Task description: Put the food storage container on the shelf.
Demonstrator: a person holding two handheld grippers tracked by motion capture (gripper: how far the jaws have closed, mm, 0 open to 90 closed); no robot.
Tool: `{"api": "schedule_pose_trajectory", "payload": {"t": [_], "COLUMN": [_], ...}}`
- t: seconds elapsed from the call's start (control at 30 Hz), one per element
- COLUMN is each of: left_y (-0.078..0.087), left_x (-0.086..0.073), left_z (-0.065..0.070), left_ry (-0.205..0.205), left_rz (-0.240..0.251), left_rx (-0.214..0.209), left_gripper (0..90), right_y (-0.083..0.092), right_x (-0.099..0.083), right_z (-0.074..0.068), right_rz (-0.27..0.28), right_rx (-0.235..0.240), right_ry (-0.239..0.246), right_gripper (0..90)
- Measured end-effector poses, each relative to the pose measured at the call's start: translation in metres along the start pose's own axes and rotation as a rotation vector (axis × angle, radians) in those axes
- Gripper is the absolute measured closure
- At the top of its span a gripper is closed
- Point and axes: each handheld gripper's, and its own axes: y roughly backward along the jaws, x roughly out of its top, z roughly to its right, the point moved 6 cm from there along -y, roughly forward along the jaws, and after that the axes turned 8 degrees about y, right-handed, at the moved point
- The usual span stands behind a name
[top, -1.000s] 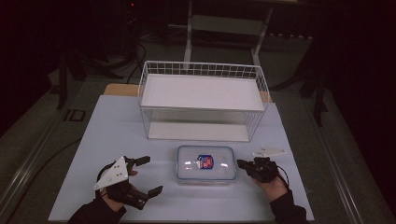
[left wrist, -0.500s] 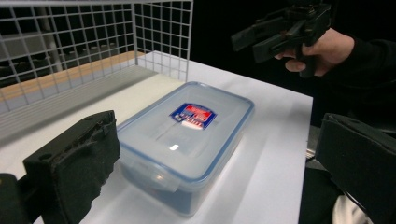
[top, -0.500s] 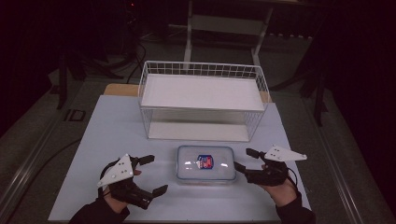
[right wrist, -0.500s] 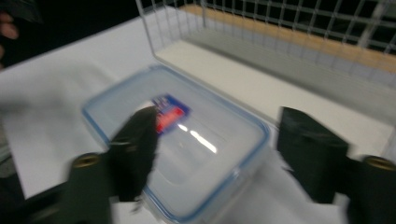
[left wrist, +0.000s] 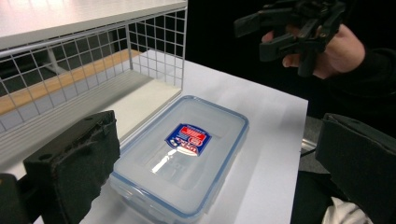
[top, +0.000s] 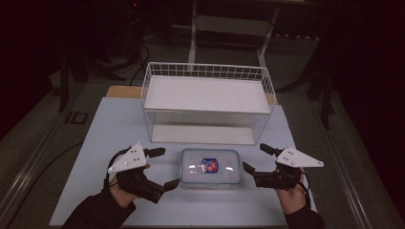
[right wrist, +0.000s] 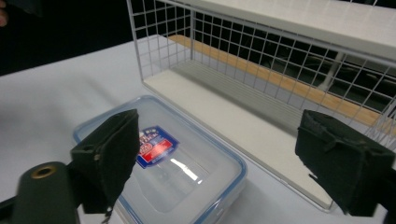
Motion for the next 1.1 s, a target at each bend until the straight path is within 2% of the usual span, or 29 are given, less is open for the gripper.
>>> {"api": "schedule_pose_trajectory", "payload": {"t": [0.1,0.13,0.2,0.4,0.5,0.53,0.67,0.77,0.8,0.9,1.1], "left_y": [-0.004,-0.006,-0.012,-0.034,-0.045,-0.048,-0.063,-0.071,-0.073,-0.079,-0.087], "left_x": [0.006,0.007,0.006,-0.008,-0.018,-0.021,-0.037,-0.049,-0.053,-0.063,-0.079], "left_z": [-0.008,-0.010,-0.016,-0.044,-0.056,-0.059,-0.069,-0.075,-0.077,-0.083,-0.089], "left_ry": [0.047,0.058,0.062,0.255,0.353,0.371,0.469,0.569,0.601,0.700,0.813], "left_rz": [0.009,0.005,-0.010,-0.072,-0.108,-0.112,-0.173,-0.232,-0.242,-0.278,-0.346], "left_rx": [0.007,0.011,0.025,0.023,0.025,0.030,0.019,-0.007,-0.005,-0.019,-0.039], "left_gripper": [0.0,0.0,0.0,0.0,0.0,0.0,0.0,0.0,0.0,0.0,0.0], "right_y": [0.003,0.004,0.004,0.007,0.006,0.005,0.001,-0.003,-0.004,-0.006,-0.008], "right_x": [0.001,0.001,-0.001,-0.003,-0.006,-0.007,-0.011,-0.013,-0.013,-0.016,-0.020], "right_z": [0.001,0.001,0.000,0.001,-0.001,-0.002,-0.004,-0.005,-0.004,-0.005,-0.006], "right_rz": [0.002,-0.003,-0.022,0.012,0.001,-0.006,-0.014,-0.023,-0.028,-0.042,-0.060], "right_rx": [-0.023,-0.026,0.002,-0.017,-0.012,0.003,0.009,0.012,0.000,0.007,0.020], "right_ry": [0.021,0.016,-0.016,-0.023,-0.032,-0.047,-0.085,-0.096,-0.101,-0.105,-0.120], "right_gripper": [15.6,15.8,16.0,12.9,12.4,11.4,10.3,10.0,10.0,10.0,10.0]}}
